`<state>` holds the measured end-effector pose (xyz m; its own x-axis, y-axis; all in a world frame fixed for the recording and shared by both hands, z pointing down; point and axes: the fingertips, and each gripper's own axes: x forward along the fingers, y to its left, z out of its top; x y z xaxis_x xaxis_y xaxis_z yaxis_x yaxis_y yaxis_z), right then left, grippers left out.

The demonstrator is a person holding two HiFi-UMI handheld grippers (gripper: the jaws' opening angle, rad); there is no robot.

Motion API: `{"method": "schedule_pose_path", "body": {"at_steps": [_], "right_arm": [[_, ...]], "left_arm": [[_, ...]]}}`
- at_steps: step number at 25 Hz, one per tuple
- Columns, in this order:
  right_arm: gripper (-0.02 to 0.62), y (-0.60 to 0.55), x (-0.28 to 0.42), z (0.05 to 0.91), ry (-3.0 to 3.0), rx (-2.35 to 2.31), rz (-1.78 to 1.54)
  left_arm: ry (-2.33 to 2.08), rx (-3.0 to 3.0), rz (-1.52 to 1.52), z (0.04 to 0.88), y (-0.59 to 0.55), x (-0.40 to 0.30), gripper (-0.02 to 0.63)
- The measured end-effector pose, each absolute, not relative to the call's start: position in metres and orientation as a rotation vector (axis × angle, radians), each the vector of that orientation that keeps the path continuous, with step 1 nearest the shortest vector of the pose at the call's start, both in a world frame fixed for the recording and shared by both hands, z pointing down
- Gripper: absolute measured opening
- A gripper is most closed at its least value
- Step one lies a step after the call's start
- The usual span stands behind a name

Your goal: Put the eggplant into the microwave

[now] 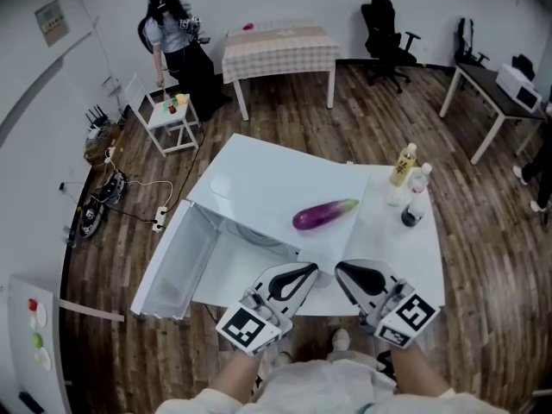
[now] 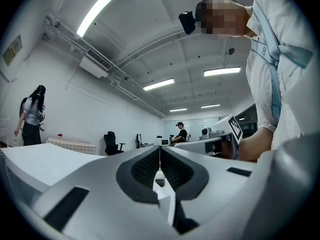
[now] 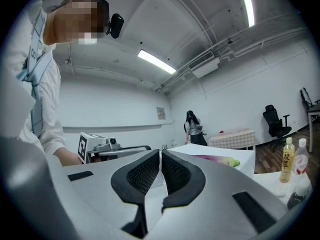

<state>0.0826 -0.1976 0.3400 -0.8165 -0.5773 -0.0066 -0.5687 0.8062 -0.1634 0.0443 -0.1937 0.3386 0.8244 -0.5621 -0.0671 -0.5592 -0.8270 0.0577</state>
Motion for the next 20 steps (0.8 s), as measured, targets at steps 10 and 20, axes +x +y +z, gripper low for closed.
{"method": "schedule_pose_path", "body": {"at_steps": [10, 20], "right_arm": [[0.035, -0.217, 0.098, 0.349, 2.923, -0.911, -0.260], [0.035, -0.228, 0.111, 0.354, 2.877, -0.932, -0.293]], "left_arm": [[-1.019, 2.993, 0.052, 0.340, -0.233, 0.046, 0.053], [-1.038, 3.022, 0.466, 0.355, -0.264, 0.057, 0.163]]}}
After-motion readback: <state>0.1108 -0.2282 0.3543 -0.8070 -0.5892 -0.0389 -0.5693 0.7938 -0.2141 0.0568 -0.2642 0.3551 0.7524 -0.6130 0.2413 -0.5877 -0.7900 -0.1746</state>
